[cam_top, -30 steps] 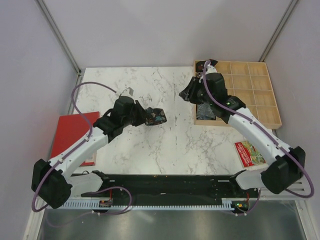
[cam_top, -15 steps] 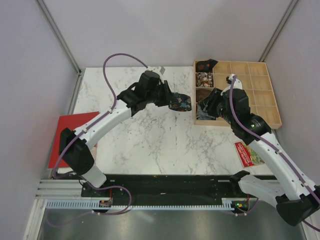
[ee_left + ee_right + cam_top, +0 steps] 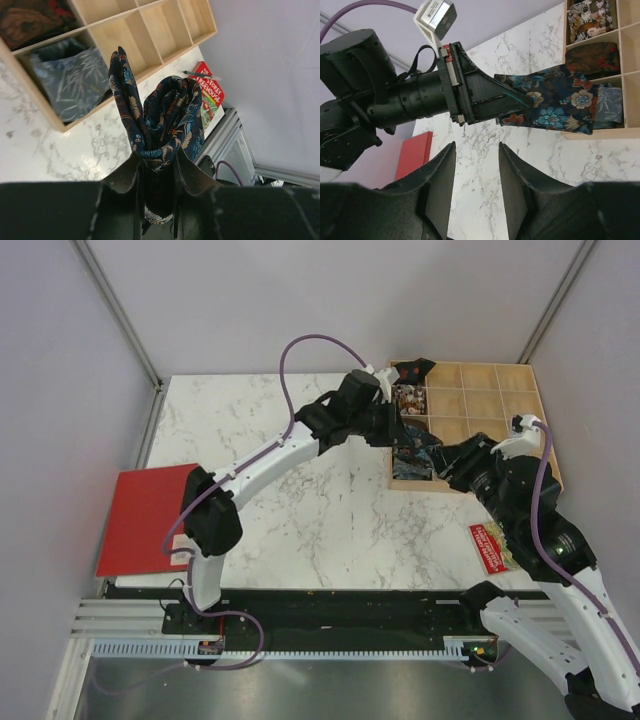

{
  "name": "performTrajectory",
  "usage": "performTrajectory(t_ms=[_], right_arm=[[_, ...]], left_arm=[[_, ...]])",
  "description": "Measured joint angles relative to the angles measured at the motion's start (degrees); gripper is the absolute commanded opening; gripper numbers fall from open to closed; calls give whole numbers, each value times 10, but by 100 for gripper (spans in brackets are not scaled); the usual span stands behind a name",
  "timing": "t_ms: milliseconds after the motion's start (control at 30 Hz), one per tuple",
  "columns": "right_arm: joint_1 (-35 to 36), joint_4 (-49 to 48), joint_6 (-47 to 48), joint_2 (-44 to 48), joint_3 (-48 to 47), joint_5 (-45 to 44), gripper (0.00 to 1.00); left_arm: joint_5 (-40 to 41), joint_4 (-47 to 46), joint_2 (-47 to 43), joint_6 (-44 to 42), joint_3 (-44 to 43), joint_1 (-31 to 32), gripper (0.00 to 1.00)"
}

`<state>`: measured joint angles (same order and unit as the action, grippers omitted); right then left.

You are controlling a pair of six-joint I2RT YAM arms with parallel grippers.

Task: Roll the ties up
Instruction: Place the tie in the storage box.

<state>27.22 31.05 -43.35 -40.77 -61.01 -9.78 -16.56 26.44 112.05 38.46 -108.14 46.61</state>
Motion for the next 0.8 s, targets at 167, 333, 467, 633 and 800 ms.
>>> performTrajectory(t_ms=[167,333,467,633,800], right_arm=[[0,21,0,5,-2,-6,48],[0,43,0,8,-2,-9,47],[0,54,1,14,-2,-10,47],[0,62,2,20,7,-12,47],[0,69,2,21,26,-13,47]], left_arm=[[-30,-19,68,1,-65,20,2],[-50,-60,122,2,-95,29,2],[-65,-92,173,7,-121,30,2],[-68,-110,246,24,-172,30,2],[-74,-129,293,41,-205,30,2]])
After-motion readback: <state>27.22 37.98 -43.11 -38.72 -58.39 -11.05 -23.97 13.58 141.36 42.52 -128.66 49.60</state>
